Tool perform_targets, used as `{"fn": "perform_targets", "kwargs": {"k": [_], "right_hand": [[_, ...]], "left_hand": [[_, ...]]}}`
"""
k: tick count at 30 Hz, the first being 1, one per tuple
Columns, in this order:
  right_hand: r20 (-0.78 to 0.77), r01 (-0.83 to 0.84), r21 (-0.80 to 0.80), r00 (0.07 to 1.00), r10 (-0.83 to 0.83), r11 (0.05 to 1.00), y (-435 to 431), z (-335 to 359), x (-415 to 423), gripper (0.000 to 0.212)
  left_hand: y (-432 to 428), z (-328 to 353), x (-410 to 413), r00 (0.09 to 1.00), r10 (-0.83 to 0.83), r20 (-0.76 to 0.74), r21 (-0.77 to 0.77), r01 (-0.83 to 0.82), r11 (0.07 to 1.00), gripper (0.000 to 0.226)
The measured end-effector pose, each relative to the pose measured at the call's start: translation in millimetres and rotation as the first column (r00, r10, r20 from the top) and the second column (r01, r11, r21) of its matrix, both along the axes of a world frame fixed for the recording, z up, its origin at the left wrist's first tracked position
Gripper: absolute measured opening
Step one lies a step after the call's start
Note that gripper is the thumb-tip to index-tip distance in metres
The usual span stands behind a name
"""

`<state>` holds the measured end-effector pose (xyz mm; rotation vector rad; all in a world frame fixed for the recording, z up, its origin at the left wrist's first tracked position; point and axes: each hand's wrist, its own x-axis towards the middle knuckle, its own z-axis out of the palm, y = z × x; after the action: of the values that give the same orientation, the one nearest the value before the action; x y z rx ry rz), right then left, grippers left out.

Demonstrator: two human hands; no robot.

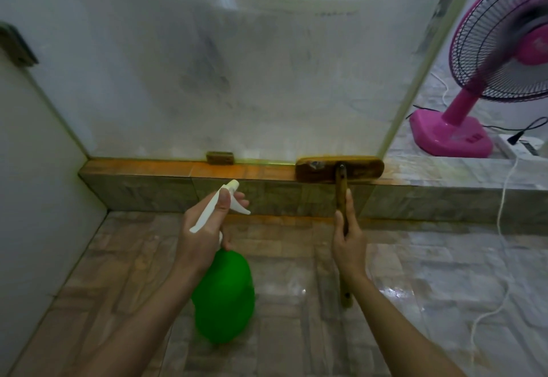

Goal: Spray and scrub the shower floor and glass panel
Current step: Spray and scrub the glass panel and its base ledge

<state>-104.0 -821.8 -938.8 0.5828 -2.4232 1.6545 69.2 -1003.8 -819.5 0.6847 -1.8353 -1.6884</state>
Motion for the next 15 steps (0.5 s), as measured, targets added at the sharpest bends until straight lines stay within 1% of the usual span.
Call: {"fn": "perform_targets", "kwargs": {"k": [2,3,5,7,8,9,10,11,13,15], "right_hand": [[-0.026,0.027,-0.027,0.999,-0.028,0.999,-12.8,19.9,-1.9,0.053],[-0.073,0.02,-0.07,0.997,-0.026,0.997,-22.7,42.5,-4.8,0.053],[-0.213,-0.016,-0.156,0.977,-0.018,0.988,-48.8,103.7,-18.1,0.052],[-0.315,-0.014,-0.222,0.947,-0.058,0.975,-72.1,156.0,-31.8,0.051],[-0.34,-0.003,-0.245,0.937,-0.083,0.969,-78.1,166.4,-35.8,0.051],[-0.35,0.007,-0.245,0.932,-0.095,0.97,-78.3,165.8,-36.4,0.051],[-0.34,0.016,-0.218,0.936,-0.091,0.976,-71.8,151.1,-35.0,0.051],[-0.31,0.016,-0.176,0.948,-0.071,0.984,-61.9,126.6,-30.6,0.051],[-0.168,0.001,-0.104,0.986,-0.018,0.995,-38.5,70.4,-13.8,0.053],[-0.066,-0.023,-0.045,0.998,0.02,0.999,-24.6,43.3,2.4,0.055]], "left_hand": [[-2.0,0.2,4.4,1.0,0.004,-0.005,-0.01,-0.004,1.0,0.05],[-3.3,0.0,6.1,1.0,0.002,-0.003,-0.01,-0.002,1.0,0.052],[-6.7,-0.7,7.1,1.0,0.0,0.002,-0.013,0.0,1.0,0.055],[-8.9,-0.2,6.9,1.0,0.003,0.016,-0.024,-0.003,1.0,0.058],[-10.3,1.6,7.1,1.0,0.012,0.011,-0.027,-0.012,1.0,0.052],[-11.3,5.4,7.4,1.0,0.021,0.002,-0.025,-0.021,0.999,0.04],[-12.2,9.9,7.1,1.0,0.023,-0.006,-0.032,-0.023,0.999,0.034],[-13.7,14.0,6.4,0.999,0.03,-0.011,-0.044,-0.031,0.999,0.034],[-16.2,23.1,6.0,0.998,0.053,-0.016,-0.072,-0.054,0.996,0.037],[-18.4,32.8,6.4,0.996,0.082,-0.026,-0.077,-0.084,0.993,0.043]]}}
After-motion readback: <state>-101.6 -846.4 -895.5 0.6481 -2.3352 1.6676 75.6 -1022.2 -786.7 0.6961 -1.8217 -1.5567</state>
